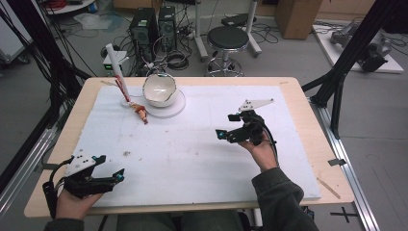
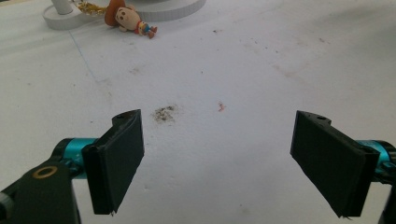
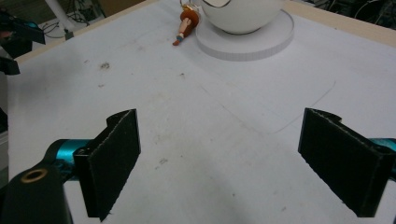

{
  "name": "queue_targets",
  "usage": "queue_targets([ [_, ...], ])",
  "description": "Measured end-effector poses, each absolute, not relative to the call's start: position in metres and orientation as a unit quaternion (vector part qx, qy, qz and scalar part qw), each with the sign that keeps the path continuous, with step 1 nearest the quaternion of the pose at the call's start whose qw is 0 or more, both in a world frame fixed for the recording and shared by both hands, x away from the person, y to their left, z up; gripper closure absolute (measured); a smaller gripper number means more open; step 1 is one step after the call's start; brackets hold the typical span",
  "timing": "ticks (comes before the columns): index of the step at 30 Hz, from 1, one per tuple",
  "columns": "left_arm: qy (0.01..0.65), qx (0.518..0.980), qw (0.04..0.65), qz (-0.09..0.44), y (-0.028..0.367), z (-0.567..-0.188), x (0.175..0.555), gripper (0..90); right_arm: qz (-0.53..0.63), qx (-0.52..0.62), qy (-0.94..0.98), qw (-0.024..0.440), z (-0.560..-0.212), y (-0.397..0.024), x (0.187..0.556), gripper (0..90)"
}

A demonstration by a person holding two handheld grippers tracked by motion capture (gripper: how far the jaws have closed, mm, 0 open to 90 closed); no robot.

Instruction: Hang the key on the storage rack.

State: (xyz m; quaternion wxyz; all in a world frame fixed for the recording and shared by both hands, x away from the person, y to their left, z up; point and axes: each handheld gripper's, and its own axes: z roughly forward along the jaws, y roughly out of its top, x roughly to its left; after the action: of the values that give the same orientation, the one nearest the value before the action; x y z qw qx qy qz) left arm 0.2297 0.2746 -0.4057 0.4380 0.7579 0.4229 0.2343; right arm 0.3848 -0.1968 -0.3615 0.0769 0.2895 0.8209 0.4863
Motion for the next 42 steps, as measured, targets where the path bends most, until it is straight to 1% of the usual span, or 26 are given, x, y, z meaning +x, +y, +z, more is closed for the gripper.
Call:
queue_targets([
  [20,0.423,0.761,0.434,0.232,0.274,-0.407,0.23,17.9,0.482,0.314,0.814,0.081,-0.381,-0.231,0.364,12.0],
  [29,0.423,0.76,0.437,0.231,0.273,-0.407,0.23,17.9,0.475,0.32,0.815,0.084,-0.384,-0.242,0.356,12.0],
  [35,0.421,0.761,0.437,0.229,0.273,-0.407,0.23,17.9,0.48,0.325,0.811,0.076,-0.387,-0.248,0.35,12.0],
  [42,0.42,0.761,0.438,0.229,0.274,-0.408,0.23,17.9,0.476,0.33,0.811,0.078,-0.393,-0.255,0.345,11.9],
])
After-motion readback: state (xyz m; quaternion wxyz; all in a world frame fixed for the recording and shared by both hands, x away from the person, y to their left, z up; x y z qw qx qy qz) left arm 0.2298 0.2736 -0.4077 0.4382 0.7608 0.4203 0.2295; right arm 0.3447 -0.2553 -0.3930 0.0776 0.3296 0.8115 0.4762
